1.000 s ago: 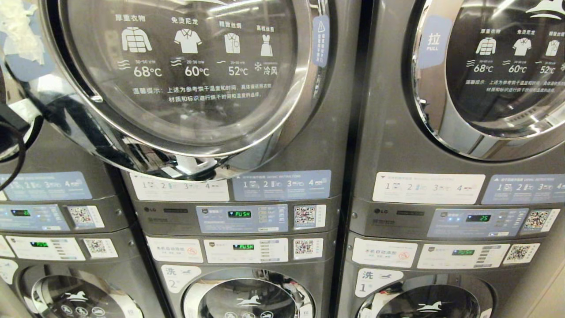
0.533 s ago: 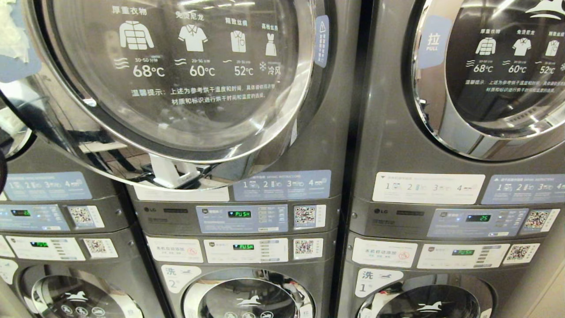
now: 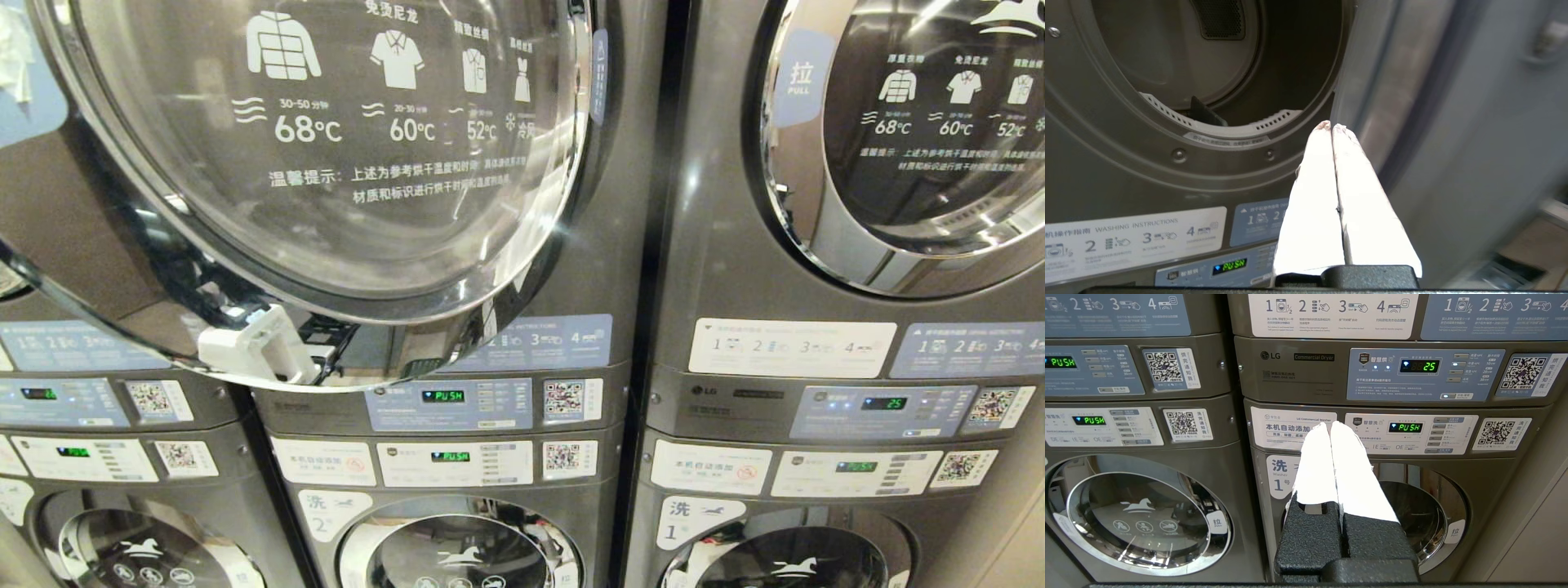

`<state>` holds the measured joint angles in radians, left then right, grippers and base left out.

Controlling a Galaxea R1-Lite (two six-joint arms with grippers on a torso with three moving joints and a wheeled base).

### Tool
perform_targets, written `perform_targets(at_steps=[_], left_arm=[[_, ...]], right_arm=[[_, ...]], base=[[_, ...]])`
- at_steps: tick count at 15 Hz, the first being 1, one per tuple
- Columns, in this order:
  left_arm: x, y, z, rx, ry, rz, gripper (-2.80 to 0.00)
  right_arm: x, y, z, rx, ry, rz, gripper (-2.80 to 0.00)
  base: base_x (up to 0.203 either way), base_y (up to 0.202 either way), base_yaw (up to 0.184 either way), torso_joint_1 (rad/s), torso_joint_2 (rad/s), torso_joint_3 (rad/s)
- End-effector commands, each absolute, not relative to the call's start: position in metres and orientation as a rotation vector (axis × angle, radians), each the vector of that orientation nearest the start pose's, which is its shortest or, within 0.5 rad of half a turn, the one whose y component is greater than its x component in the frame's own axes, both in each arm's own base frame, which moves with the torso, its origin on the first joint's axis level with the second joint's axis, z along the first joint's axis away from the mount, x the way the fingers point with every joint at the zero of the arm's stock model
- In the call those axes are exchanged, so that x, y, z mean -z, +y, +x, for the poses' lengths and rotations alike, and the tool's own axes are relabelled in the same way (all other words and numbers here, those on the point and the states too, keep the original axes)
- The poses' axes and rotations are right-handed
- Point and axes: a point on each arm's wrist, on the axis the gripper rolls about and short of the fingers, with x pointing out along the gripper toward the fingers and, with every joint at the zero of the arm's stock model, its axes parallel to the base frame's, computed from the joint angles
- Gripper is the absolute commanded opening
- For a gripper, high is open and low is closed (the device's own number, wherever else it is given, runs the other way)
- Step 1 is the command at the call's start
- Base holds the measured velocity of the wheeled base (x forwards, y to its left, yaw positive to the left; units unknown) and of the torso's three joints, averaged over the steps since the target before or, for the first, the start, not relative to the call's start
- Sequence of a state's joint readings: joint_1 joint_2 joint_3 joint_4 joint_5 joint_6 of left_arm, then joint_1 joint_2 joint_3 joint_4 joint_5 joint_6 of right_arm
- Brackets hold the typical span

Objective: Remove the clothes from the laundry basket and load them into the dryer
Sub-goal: Open the dryer

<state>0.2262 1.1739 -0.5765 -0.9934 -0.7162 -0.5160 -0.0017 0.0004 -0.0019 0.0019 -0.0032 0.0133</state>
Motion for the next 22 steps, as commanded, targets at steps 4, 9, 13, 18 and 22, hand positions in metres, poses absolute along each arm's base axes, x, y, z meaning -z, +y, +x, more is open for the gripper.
perform_targets(at_steps=[4,9,13,18,22], left_arm=[[-0.288,0.004,0.123,0.639,-0.245,-0.290,-2.80],[-0.283,-0.012,0.106,0.740,-0.197,-0.230,-2.80],[-0.276,-0.018,0.102,0.774,-0.165,-0.168,-2.80],[-0.274,-0.022,0.084,0.821,-0.177,-0.126,-2.80],[-0.260,-0.019,0.057,0.782,-0.178,-0.123,-2.80]], right_arm=[[-0.076,0.000,-0.023,0.005,0.000,0.014,-2.80],[-0.076,0.000,-0.023,0.005,0.000,0.014,-2.80],[-0.076,0.000,-0.023,0.005,0.000,0.014,-2.80],[-0.076,0.000,-0.023,0.005,-0.001,0.015,-2.80],[-0.076,0.000,-0.023,0.005,-0.002,0.015,-2.80]], base=[[0.000,0.000,0.000,0.000,0.00,0.000],[0.000,0.000,0.000,0.000,0.00,0.000],[0.000,0.000,0.000,0.000,0.00,0.000],[0.000,0.000,0.000,0.000,0.00,0.000],[0.000,0.000,0.000,0.000,0.00,0.000]])
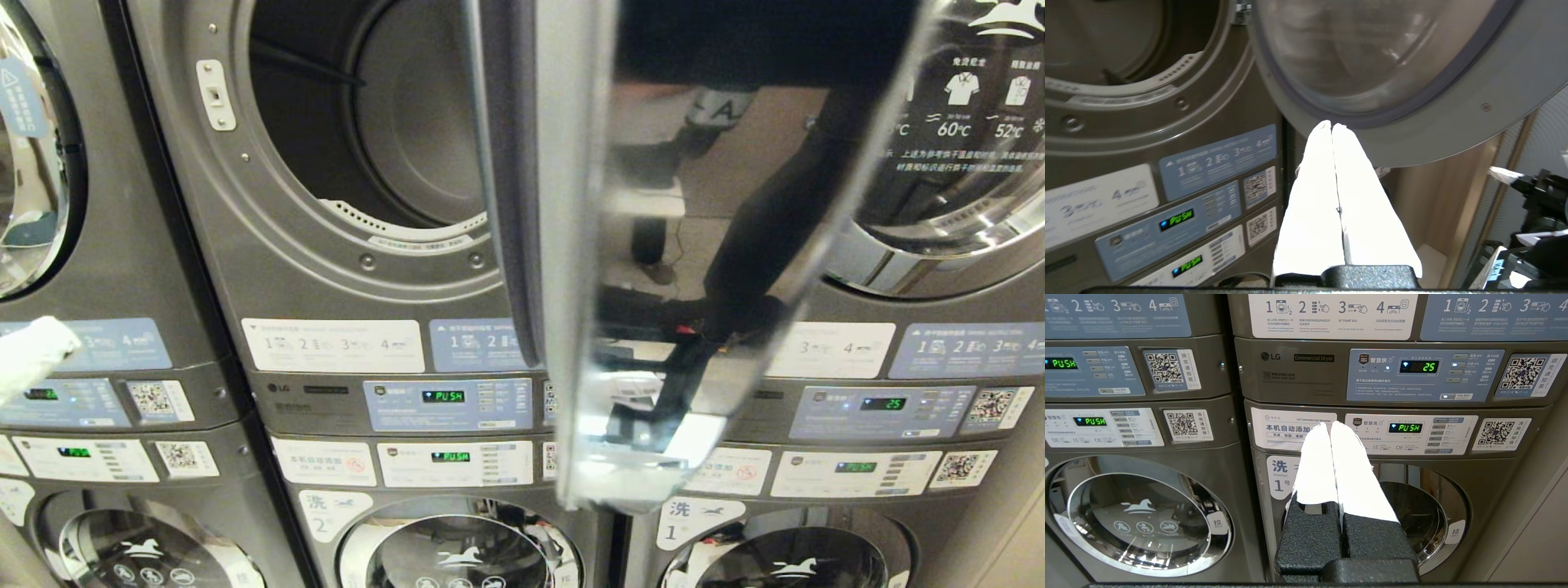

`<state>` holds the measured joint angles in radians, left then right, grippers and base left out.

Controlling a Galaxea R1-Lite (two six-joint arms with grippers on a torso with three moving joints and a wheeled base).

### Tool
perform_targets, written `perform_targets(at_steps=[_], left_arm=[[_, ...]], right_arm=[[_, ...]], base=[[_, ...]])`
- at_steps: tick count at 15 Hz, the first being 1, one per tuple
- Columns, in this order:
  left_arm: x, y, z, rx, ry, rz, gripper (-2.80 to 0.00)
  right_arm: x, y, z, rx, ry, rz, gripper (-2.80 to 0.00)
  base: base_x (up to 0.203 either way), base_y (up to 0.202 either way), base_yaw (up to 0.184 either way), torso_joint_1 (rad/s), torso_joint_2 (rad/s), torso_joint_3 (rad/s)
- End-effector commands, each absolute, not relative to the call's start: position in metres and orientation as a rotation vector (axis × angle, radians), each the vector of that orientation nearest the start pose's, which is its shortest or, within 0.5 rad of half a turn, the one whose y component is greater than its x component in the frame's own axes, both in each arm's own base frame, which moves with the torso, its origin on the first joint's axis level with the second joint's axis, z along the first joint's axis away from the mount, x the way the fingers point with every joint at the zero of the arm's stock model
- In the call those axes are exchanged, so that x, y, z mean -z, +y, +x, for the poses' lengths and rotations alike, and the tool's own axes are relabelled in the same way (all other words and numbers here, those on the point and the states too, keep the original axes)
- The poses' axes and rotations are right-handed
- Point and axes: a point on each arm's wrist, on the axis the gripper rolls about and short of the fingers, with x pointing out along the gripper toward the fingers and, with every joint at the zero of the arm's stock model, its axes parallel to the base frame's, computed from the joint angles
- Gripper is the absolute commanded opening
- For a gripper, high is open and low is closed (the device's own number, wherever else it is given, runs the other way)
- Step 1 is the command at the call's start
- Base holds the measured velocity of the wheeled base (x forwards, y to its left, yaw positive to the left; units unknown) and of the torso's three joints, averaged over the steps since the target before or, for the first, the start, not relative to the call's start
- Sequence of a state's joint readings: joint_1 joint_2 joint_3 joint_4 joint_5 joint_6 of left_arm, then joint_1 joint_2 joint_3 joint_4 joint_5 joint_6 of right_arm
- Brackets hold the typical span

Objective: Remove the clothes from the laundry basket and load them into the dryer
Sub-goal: Open the dryer

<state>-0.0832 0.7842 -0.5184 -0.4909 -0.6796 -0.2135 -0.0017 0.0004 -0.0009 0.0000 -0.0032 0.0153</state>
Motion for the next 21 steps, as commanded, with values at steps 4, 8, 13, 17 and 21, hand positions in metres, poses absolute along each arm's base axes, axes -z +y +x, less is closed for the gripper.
perform_targets(at_steps=[4,8,13,17,21], left_arm=[[-0.241,-0.013,0.033,0.594,-0.183,-0.136,-2.80],[-0.225,-0.010,0.013,0.523,-0.158,-0.141,-2.80],[-0.193,-0.007,0.017,0.342,-0.003,-0.146,-2.80],[-0.168,-0.006,0.008,0.330,0.127,-0.124,-2.80],[-0.134,-0.005,-0.002,0.314,0.147,-0.122,-2.80]], right_arm=[[-0.076,0.000,-0.023,0.005,-0.002,0.015,-2.80],[-0.076,0.000,-0.023,0.005,-0.002,0.015,-2.80],[-0.076,0.000,-0.023,0.005,-0.001,0.015,-2.80],[-0.075,0.000,-0.023,0.005,0.000,0.015,-2.80],[-0.076,0.000,-0.023,0.005,-0.002,0.015,-2.80]], base=[[0.000,0.000,0.000,0.000,0.00,0.000],[0.000,0.000,0.000,0.000,0.00,0.000],[0.000,0.000,0.000,0.000,0.00,0.000],[0.000,0.000,0.000,0.000,0.00,0.000],[0.000,0.000,0.000,0.000,0.00,0.000]])
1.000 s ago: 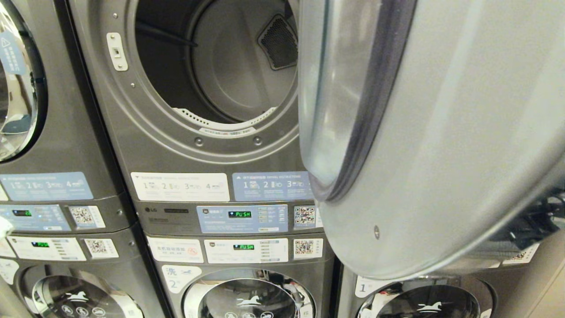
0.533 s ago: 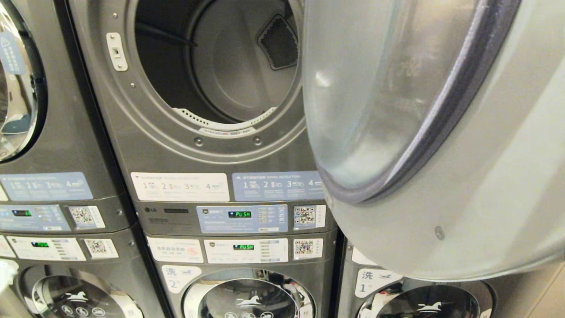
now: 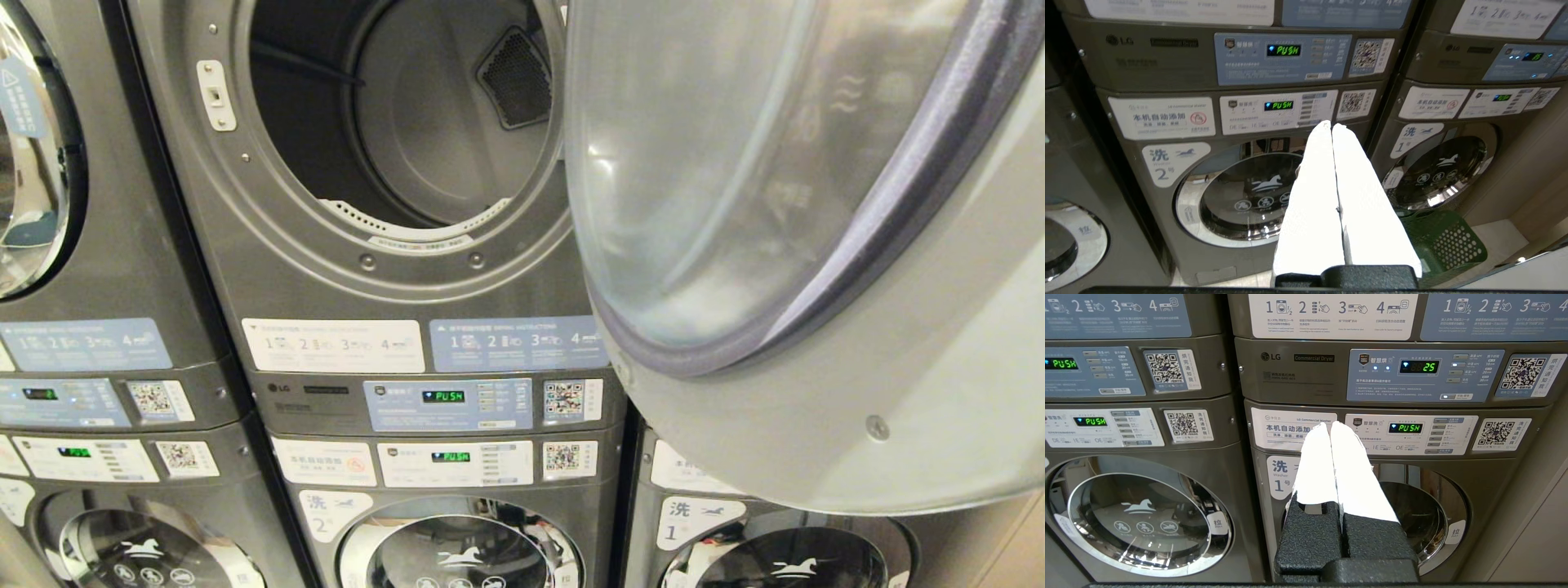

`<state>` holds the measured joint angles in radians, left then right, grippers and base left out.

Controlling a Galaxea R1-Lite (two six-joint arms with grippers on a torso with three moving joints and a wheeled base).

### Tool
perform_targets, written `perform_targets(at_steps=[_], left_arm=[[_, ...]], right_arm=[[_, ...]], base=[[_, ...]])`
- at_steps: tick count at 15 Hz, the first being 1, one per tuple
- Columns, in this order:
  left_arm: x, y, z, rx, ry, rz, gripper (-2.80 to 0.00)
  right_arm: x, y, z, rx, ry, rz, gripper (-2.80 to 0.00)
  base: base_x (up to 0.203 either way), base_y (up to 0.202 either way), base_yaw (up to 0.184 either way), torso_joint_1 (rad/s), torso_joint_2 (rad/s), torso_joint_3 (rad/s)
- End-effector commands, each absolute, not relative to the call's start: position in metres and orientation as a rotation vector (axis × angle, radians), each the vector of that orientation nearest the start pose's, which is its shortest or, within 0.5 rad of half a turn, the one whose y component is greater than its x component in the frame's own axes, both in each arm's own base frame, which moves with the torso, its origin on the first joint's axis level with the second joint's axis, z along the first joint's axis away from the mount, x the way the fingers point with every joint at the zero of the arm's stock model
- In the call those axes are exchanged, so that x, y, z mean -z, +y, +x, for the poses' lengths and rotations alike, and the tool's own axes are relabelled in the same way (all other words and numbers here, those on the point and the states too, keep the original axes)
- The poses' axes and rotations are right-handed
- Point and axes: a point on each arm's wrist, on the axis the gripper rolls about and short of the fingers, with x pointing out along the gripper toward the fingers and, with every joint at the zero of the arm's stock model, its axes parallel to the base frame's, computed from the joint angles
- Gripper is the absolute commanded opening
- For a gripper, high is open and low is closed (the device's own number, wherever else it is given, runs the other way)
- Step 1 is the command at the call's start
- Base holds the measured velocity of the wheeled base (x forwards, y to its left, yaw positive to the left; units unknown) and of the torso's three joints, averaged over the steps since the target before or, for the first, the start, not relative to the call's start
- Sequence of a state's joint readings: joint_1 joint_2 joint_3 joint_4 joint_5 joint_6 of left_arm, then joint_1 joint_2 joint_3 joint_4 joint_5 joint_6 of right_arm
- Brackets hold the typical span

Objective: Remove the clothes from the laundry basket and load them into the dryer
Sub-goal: Open the dryer, then take the clothes out of the basket

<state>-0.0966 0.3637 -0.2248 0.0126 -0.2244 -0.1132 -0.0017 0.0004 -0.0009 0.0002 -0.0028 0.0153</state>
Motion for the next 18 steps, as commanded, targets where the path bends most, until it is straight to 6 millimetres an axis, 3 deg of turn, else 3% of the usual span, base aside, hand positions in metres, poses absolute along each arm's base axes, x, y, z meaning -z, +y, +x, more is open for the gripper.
perform_targets(at_steps=[1,4,7,10,16,18], left_arm=[[-0.123,-0.004,-0.004,0.298,0.156,-0.116,-2.80],[-0.096,-0.004,0.002,0.249,0.124,-0.037,-2.80],[-0.093,-0.003,0.003,0.226,0.129,0.159,-2.80],[-0.090,-0.003,0.007,0.116,0.228,0.149,-2.80],[-0.081,-0.002,-0.022,0.076,-0.034,0.178,-2.80],[-0.077,-0.001,-0.023,0.055,-0.017,0.187,-2.80]], right_arm=[[-0.076,0.000,-0.023,0.005,0.000,0.015,-2.80],[-0.075,0.000,-0.023,0.005,0.000,0.015,-2.80],[-0.075,0.000,-0.023,0.005,0.000,0.015,-2.80],[-0.075,0.000,-0.023,0.005,0.000,0.015,-2.80],[-0.076,0.000,-0.023,0.005,-0.002,0.014,-2.80],[-0.076,0.000,-0.023,0.005,-0.002,0.012,-2.80]], base=[[0.000,0.000,0.000,0.000,0.00,0.000],[0.000,0.000,0.000,0.000,0.00,0.000],[0.000,0.000,0.000,0.000,0.00,0.000],[0.000,0.000,0.000,0.000,0.00,0.000],[0.000,0.000,0.000,0.000,0.00,0.000],[0.000,0.000,0.000,0.000,0.00,0.000]])
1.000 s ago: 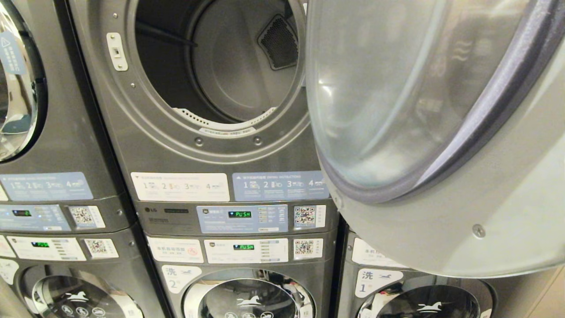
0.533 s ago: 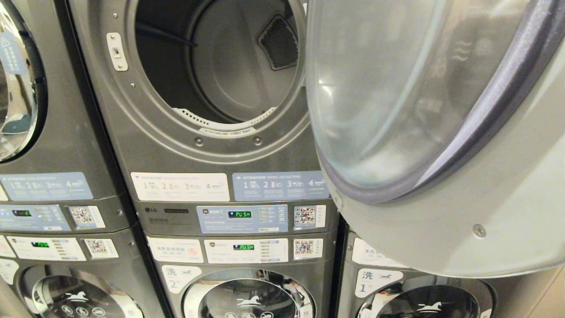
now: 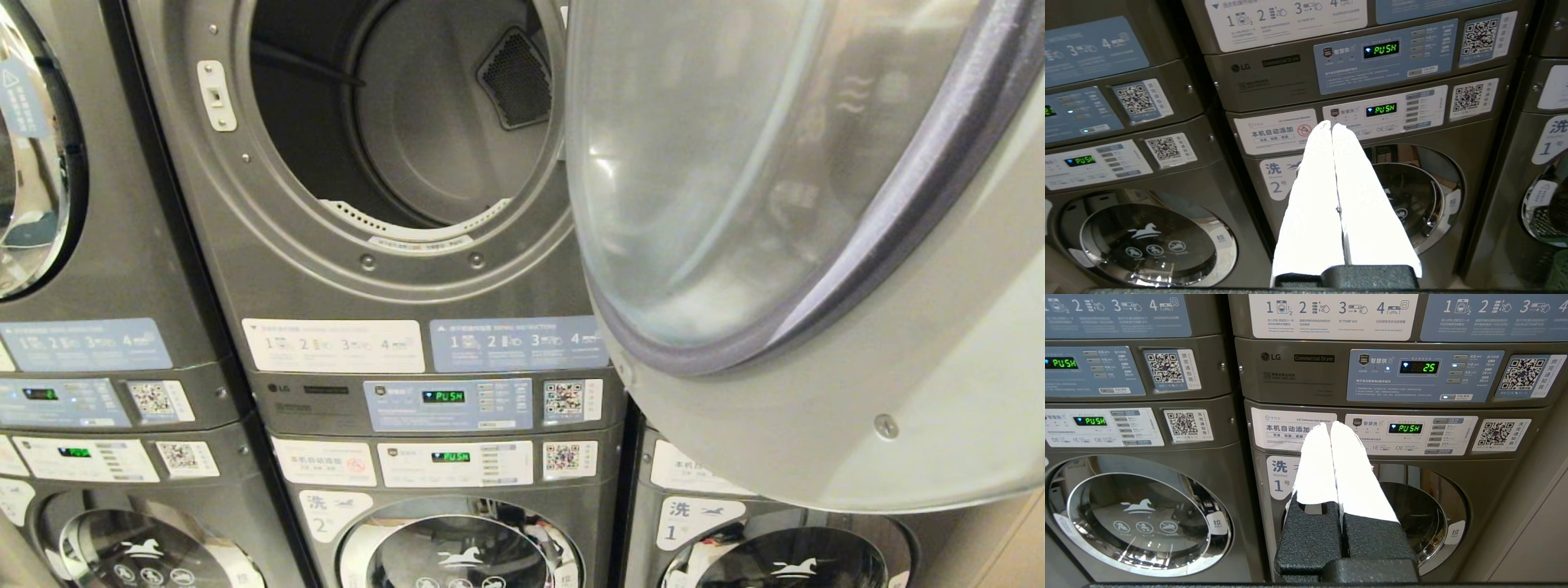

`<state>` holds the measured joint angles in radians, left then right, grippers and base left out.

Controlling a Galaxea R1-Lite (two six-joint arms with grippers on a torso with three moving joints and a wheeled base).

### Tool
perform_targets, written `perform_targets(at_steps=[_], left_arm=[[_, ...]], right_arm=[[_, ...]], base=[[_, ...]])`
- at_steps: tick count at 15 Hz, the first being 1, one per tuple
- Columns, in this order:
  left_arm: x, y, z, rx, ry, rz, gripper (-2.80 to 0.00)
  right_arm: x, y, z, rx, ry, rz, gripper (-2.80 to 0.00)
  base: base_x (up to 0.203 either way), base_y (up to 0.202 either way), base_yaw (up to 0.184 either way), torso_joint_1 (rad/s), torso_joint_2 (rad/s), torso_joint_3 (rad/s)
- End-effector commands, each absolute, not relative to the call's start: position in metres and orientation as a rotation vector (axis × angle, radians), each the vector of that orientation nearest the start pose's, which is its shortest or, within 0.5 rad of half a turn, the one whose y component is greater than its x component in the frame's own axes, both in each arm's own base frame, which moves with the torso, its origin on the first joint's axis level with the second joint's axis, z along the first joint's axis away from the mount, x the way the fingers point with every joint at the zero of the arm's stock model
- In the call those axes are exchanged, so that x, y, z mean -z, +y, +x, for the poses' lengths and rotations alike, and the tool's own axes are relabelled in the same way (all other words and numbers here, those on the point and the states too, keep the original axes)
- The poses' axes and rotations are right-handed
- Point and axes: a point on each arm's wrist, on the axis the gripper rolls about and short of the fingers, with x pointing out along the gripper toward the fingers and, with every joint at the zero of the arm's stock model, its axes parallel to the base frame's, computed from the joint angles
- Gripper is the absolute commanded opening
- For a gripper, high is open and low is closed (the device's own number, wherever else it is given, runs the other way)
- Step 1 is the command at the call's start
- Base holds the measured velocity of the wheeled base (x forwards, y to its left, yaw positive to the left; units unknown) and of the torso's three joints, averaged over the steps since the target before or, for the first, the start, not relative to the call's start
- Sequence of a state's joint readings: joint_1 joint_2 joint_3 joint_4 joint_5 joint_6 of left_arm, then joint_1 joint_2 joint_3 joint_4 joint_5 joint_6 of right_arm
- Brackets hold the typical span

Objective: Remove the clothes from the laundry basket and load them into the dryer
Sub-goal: Take the clothes out of the basket

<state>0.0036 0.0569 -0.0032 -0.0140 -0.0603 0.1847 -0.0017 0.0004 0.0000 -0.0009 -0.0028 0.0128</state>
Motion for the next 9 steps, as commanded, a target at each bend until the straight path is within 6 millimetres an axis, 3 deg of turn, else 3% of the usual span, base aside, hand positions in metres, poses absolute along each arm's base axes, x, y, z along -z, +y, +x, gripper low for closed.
perform_targets(at_steps=[1,9], left_arm=[[-0.0760,-0.0013,-0.0226,0.053,-0.011,0.187,-2.80],[-0.0759,-0.0013,-0.0227,0.053,-0.011,0.189,-2.80]], right_arm=[[-0.0756,0.0000,-0.0228,0.004,-0.002,0.012,-2.80],[-0.0756,0.0000,-0.0228,0.004,-0.002,0.012,-2.80]], base=[[0.000,0.000,0.000,0.000,0.00,0.000],[0.000,0.000,0.000,0.000,0.00,0.000]])
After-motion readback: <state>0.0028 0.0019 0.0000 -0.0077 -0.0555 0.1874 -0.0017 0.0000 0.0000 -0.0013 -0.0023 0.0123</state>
